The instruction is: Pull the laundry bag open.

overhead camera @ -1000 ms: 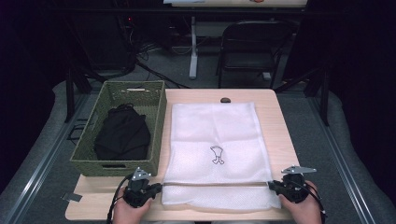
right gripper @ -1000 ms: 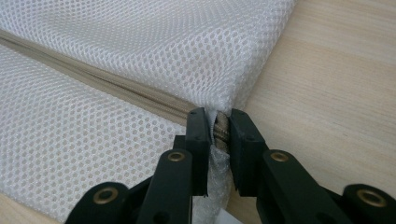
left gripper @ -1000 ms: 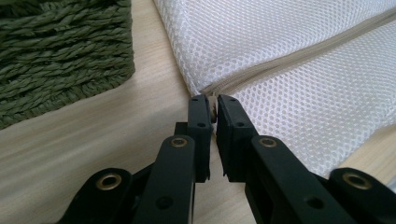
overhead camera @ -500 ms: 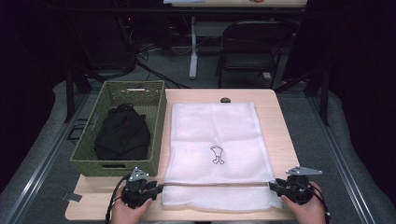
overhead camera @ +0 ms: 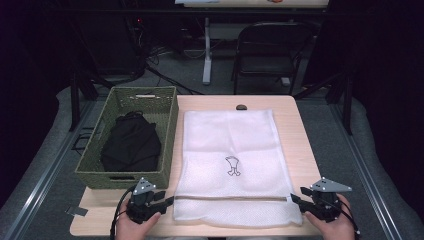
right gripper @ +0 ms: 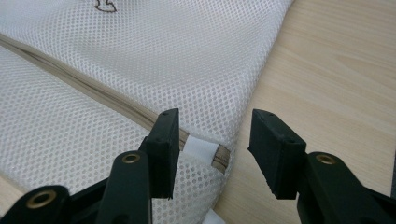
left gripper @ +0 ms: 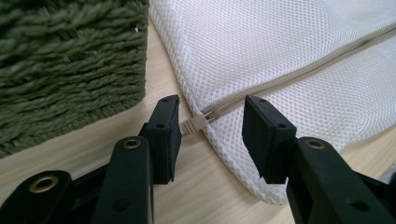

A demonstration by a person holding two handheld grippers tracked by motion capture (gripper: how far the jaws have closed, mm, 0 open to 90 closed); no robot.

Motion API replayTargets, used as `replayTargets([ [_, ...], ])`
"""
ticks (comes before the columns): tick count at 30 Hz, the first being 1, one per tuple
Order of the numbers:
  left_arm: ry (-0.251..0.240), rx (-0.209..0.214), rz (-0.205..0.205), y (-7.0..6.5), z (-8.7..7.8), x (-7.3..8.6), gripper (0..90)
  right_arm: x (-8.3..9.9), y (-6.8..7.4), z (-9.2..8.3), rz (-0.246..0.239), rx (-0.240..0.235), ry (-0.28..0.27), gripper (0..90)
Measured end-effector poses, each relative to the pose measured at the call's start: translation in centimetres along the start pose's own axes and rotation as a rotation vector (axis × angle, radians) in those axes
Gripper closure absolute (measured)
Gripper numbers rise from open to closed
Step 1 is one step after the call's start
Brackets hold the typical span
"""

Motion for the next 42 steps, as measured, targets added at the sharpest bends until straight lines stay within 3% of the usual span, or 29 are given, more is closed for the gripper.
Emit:
replayTargets([
  [5,-0.019,0.000,0.038,-0.2,-0.6,-0.2,55.3,-0.3,0.5,-0.2,-0.028,-0.007,-0.005,52.8],
  [9,-0.020,-0.031,0.083,-0.1,-1.0,-0.3,54.8,-0.3,1.3,0.3,-0.053,-0.016,0.014,52.6],
  [16,-0.042,-0.045,0.091,0.2,-1.4,-0.5,54.2,-0.5,2.3,1.1,-0.115,-0.013,0.045,50.6],
  [21,-0.049,-0.040,0.073,0.2,-1.9,-0.6,54.3,-0.7,3.0,1.6,-0.136,-0.035,0.066,50.6],
  [26,-0.064,-0.045,0.096,0.4,-3.0,-1.2,55.1,-1.1,3.9,2.1,-0.132,-0.076,0.091,53.5],
  [33,-0.084,-0.022,0.043,1.0,-4.7,-2.4,54.9,-2.7,4.7,2.6,-0.192,-0.088,0.104,56.7],
  [38,-0.055,-0.023,0.023,1.7,-5.6,-2.6,54.6,-3.6,5.2,2.6,-0.204,-0.108,0.109,57.8],
  [42,-0.033,-0.034,0.030,2.0,-5.8,-2.6,52.6,-4.2,5.3,2.9,-0.212,-0.124,0.125,56.8],
])
Point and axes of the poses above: each handheld gripper's, and its own axes: z roughly forward along the jaws, x roughly out of its underside, y roughly to its left, the point moved 9 cm from there along z, roughly forward along the jaws, and after that the axes turned 13 degrees about -x, right-handed, at the moved point
